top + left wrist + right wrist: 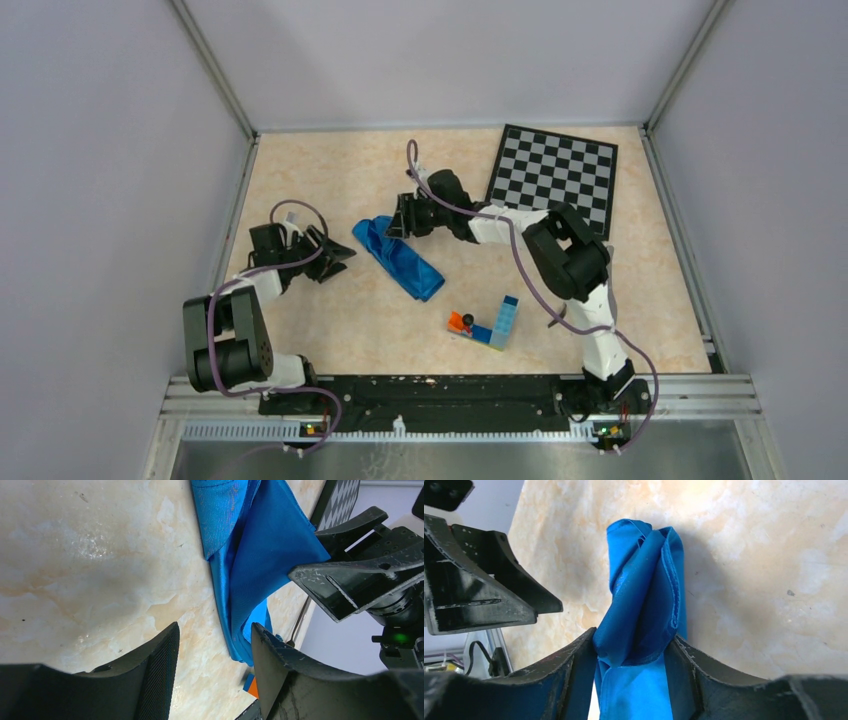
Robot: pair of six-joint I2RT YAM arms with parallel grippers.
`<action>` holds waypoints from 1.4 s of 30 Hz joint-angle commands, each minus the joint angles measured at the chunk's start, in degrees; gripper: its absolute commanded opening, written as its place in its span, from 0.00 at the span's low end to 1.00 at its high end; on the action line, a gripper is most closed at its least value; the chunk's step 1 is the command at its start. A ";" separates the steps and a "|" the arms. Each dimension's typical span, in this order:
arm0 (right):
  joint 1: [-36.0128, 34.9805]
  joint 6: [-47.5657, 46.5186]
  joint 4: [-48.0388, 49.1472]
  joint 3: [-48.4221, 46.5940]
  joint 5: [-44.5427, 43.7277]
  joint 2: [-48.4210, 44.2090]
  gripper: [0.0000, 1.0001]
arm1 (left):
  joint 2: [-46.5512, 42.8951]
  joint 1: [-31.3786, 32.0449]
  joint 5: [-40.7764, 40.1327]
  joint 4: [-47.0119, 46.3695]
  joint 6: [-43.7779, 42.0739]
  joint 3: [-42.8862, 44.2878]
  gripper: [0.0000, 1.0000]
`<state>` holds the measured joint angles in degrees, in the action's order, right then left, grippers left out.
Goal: Fold the napkin into a case and place the utensils inside
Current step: Grasp the top corner of the smaller rectangle folded napkin from the folded napkin.
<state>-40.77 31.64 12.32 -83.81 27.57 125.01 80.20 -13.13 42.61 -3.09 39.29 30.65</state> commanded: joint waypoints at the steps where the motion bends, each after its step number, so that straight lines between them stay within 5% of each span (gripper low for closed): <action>1: -0.45 -1.40 -1.17 -2.13 -1.84 -4.21 0.48 | -0.91 0.99 -1.08 -0.73 -1.23 1.03 0.59; 14: -0.60 -0.03 -0.63 -0.28 -1.67 -7.14 0.25 | -0.36 14.57 -24.82 11.11 -6.13 13.49 0.62; 18: -0.59 0.61 -0.78 -0.63 -1.29 -6.69 0.00 | 3.24 18.48 -33.70 13.51 -7.92 18.49 0.52; 23: -0.62 0.92 -1.01 -1.20 -1.42 -6.23 0.00 | 10.20 22.23 -41.40 16.42 -10.95 25.37 0.38; 42: -0.49 0.73 -1.68 -2.07 -0.87 -5.30 0.00 | 22.18 31.93 -59.58 25.04 -13.98 37.37 0.29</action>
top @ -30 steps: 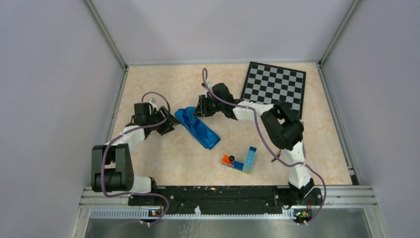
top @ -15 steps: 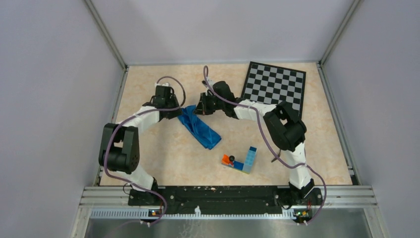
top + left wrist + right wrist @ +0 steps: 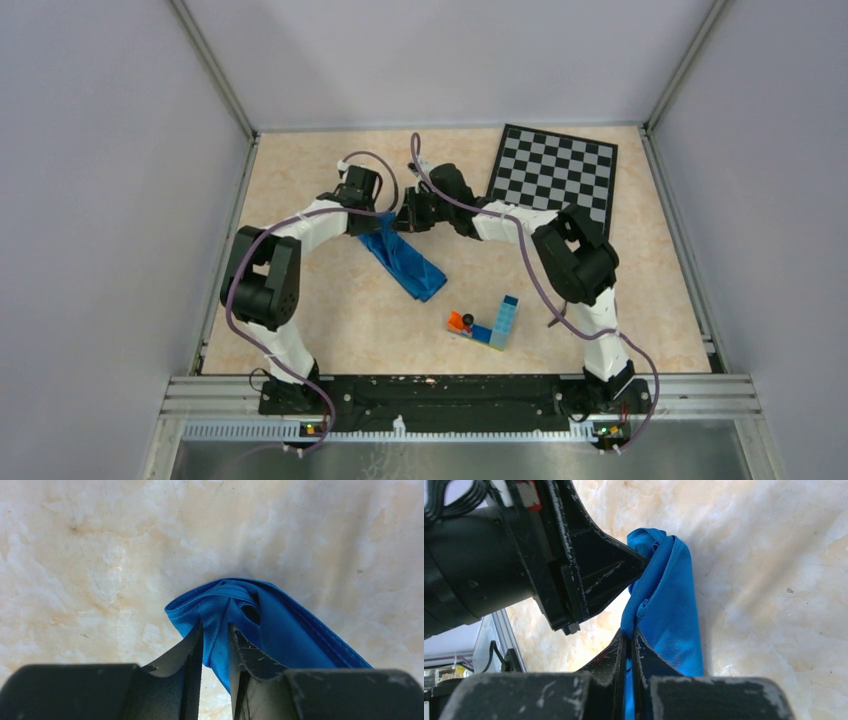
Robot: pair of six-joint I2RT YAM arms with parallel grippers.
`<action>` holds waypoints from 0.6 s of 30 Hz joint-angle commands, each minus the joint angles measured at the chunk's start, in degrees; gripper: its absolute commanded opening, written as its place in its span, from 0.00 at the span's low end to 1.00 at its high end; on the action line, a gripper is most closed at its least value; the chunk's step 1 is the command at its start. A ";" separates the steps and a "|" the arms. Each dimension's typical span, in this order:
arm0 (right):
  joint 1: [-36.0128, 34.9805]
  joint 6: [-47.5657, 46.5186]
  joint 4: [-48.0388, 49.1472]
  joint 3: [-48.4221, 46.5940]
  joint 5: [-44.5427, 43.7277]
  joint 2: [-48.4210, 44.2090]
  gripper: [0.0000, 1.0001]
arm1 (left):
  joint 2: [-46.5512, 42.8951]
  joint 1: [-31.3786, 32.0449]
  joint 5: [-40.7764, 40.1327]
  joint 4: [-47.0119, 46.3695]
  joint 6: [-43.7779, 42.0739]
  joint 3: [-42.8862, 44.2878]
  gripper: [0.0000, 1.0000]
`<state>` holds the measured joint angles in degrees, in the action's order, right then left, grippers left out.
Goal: Fold the napkin into a case and place the utensils inside
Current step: Grasp the top corner of the smaller rectangle folded napkin from the folded napkin.
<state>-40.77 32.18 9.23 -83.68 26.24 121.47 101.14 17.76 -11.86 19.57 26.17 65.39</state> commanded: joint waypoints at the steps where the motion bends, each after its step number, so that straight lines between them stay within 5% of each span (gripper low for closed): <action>1: -0.53 0.16 1.41 -2.20 0.48 -1.72 0.00 | 1.59 1.38 -5.78 2.72 -0.86 2.91 0.29; 9: -0.52 0.17 1.55 -2.13 0.74 -1.33 0.00 | 3.38 3.41 -10.80 4.57 -1.04 4.63 0.19; 15: -0.54 -0.58 0.77 -2.43 0.24 -0.72 0.00 | 3.03 3.43 -10.15 3.54 -2.24 4.42 0.00; 18: -0.68 -0.93 0.46 -2.78 -0.19 -0.39 0.00 | 1.20 3.20 -7.38 1.07 -2.65 2.53 0.00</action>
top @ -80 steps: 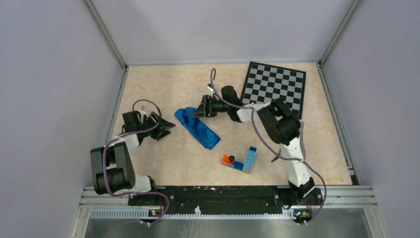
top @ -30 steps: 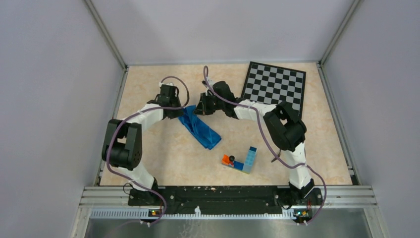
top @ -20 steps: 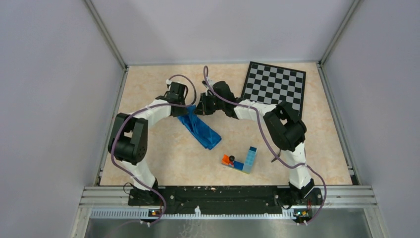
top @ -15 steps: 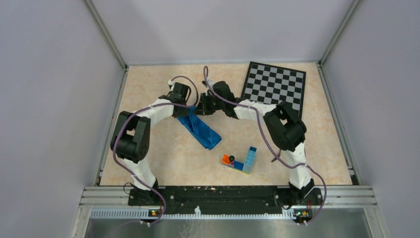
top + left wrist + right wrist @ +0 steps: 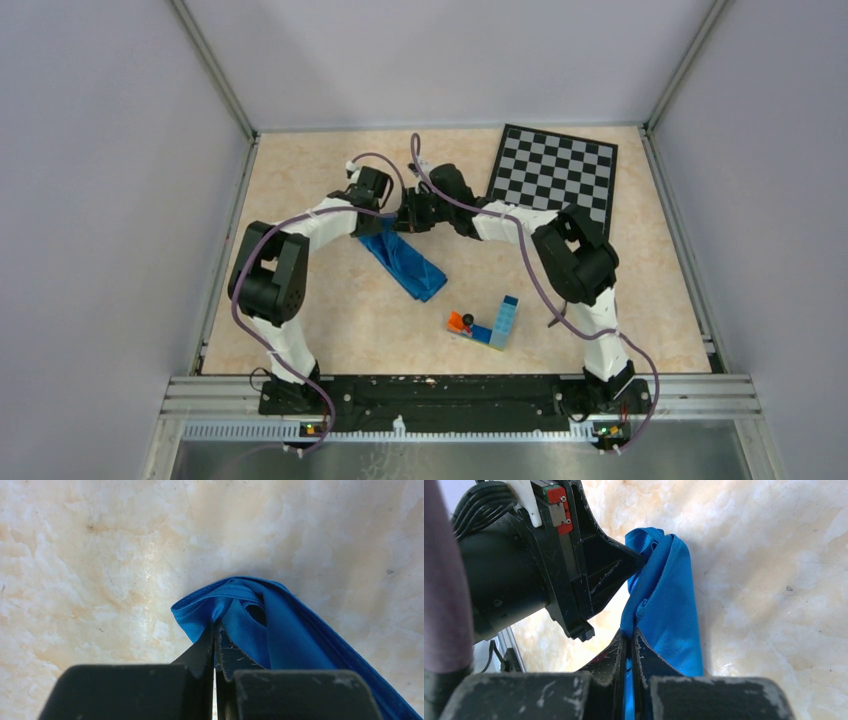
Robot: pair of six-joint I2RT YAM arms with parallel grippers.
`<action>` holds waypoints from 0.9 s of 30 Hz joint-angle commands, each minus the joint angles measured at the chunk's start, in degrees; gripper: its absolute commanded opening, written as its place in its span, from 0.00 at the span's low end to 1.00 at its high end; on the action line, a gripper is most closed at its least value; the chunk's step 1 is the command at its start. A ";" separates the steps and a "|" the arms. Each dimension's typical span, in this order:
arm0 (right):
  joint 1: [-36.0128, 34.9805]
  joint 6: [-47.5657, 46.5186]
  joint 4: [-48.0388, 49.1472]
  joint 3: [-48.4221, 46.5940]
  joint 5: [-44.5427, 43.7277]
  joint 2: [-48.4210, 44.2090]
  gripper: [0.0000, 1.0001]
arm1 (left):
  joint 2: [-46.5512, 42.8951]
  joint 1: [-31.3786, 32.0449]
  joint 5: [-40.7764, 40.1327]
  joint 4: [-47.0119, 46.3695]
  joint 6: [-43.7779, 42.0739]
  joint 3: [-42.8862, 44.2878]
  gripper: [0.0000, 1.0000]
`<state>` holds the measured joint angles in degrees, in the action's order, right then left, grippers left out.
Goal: Fold the napkin into a case and place the utensils inside
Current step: Grasp the top corner of the smaller rectangle folded napkin from the folded napkin.
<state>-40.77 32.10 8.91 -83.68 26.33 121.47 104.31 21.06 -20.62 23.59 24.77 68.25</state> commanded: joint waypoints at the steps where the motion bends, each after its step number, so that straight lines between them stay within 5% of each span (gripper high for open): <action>1: -0.77 -1.05 0.51 -3.12 -0.43 -0.10 0.00 | -3.07 -0.18 2.36 -4.90 -1.41 -1.34 0.00; 13: -3.96 -1.17 -3.88 -11.05 -6.34 6.51 0.00 | -12.57 -3.78 13.52 -17.74 -1.43 -13.59 0.00; 27: -4.45 -5.23 -10.27 -17.24 -0.60 14.46 0.00 | -15.52 -8.57 25.34 -27.57 1.43 -20.29 0.00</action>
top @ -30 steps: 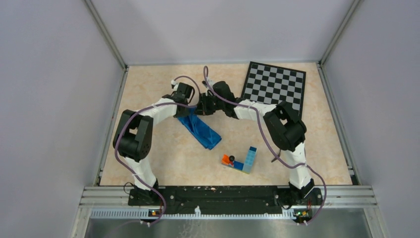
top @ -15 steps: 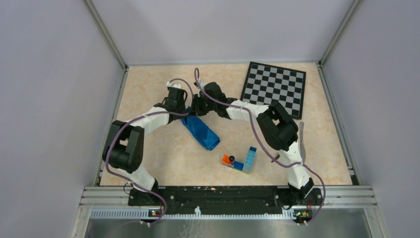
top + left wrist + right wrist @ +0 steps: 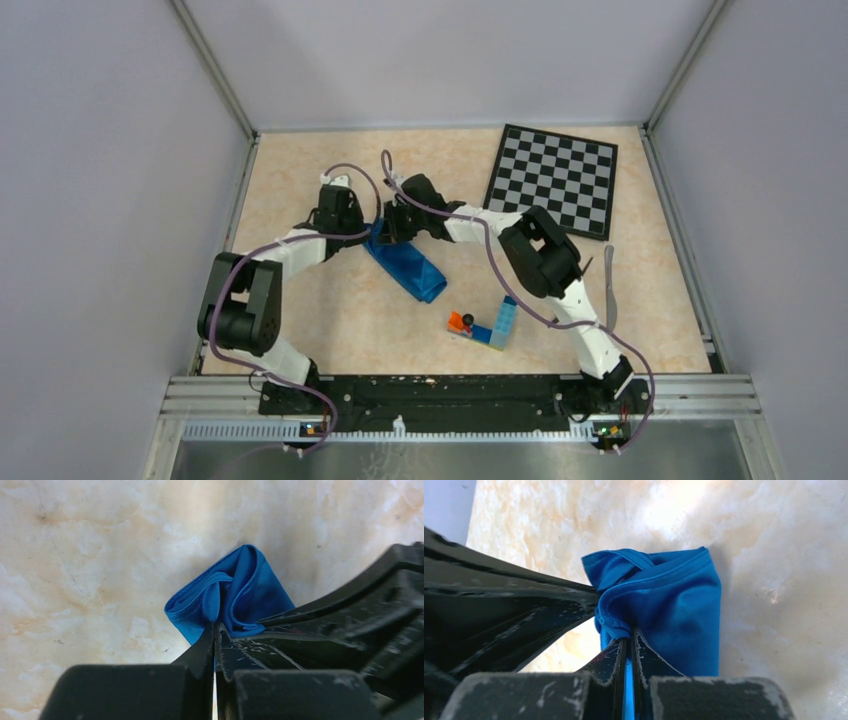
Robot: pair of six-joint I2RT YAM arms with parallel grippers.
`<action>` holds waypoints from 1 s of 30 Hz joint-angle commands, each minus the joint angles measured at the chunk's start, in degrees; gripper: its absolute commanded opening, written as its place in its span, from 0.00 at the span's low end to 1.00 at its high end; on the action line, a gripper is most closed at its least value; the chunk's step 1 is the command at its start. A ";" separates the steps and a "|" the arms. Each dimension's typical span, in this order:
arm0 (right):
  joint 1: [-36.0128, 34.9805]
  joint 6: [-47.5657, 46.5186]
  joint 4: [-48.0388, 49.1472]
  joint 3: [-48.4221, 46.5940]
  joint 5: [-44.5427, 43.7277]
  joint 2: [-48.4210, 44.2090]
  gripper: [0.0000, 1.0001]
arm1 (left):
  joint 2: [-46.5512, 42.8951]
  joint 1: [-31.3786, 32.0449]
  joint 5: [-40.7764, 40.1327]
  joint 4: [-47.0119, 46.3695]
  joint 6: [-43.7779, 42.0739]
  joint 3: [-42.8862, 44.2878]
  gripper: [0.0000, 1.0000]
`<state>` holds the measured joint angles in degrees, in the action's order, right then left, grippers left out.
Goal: Fold the napkin into a case and place the utensils inside
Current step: Grasp the top corner of the smaller rectangle folded napkin from the folded napkin.
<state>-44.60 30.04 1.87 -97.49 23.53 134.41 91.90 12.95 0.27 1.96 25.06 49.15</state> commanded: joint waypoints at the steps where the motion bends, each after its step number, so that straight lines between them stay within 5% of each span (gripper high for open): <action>1: -0.58 -3.83 -3.85 -3.65 2.07 1.68 0.00 | -3.27 -0.55 4.85 -6.38 1.28 -1.53 0.00; 12: -0.13 -5.29 -2.72 -7.42 8.88 2.92 0.01 | -3.96 -1.34 5.88 -7.85 2.40 -3.83 0.00; 20: 1.12 -4.81 2.59 -1.07 9.76 -2.17 0.30 | -3.99 -2.26 6.39 -7.62 2.86 -5.26 0.00; 30: 1.41 -6.58 -1.78 -4.72 6.88 -1.61 0.34 | -3.72 -2.67 8.25 -8.30 3.00 -5.37 0.00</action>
<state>-43.64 25.06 0.40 -99.44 32.01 136.03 90.11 10.55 6.87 -3.57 27.64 44.14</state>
